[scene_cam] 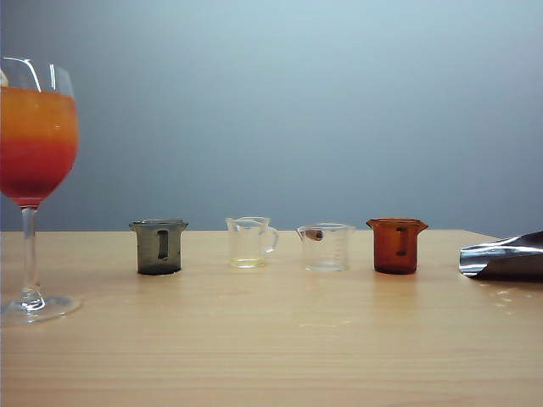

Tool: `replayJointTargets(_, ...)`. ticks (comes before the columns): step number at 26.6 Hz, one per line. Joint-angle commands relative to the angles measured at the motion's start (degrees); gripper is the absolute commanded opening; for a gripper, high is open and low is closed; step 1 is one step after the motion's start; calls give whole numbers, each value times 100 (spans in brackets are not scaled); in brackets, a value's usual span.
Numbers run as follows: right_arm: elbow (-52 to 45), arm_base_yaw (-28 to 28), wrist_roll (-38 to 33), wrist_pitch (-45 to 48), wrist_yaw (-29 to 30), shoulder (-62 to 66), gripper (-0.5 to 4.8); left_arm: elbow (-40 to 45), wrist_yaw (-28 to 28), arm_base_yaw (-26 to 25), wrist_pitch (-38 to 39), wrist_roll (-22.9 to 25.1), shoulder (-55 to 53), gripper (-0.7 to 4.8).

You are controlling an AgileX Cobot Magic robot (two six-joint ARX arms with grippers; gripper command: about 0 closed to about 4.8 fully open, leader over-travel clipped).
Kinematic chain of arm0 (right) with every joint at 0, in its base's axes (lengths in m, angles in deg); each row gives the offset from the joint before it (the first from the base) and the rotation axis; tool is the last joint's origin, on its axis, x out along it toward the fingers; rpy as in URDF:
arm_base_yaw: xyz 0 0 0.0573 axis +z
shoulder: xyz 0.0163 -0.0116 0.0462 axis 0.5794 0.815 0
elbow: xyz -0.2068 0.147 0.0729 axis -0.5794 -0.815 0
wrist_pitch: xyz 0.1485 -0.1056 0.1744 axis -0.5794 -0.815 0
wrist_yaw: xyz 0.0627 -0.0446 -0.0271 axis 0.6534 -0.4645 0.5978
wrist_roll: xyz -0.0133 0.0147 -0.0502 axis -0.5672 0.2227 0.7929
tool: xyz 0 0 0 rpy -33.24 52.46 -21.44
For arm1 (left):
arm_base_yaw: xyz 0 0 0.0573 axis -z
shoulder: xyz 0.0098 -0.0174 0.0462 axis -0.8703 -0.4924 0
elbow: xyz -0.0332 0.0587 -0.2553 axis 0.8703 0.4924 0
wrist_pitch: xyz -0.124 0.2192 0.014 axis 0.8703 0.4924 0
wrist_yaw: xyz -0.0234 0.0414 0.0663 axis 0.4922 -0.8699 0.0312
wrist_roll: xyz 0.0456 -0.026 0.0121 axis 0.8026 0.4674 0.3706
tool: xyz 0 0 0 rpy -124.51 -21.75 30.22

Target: Pick up the lemon slice from the paper cup on the left and carefully insert it into the rim of the goblet.

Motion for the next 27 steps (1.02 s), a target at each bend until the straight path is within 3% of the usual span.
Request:
replayJointTargets(1,-280,-46,-280,-109,-522,-439,-7,389,-92,-4,-490,-103,166,-6)
replayJointTargets(5,-761,-101,-376,-127,-892,-907,-6,911,-304,-4,-708,-164,361,-6)
replayJointTargets(12,-1808,-173,-402,413,-988,-1534,-6,1794,-310,2,-1117,-166,645,-6)
replayJointTargets(17,-2546,-175,-424,586,-1593,-1661,-6,2496,-389,2,-1392,-361,789,-6)
replayJointTargets(20,-2938,-175,-446,778,-1443,-1659,-6,2887,-376,2,-1519,-660,791,-6)
replayJointTargets(27,-3274,-173,-789,785,-1329,-1661,-5,3320,-396,2,-1674,-651,793,-6)
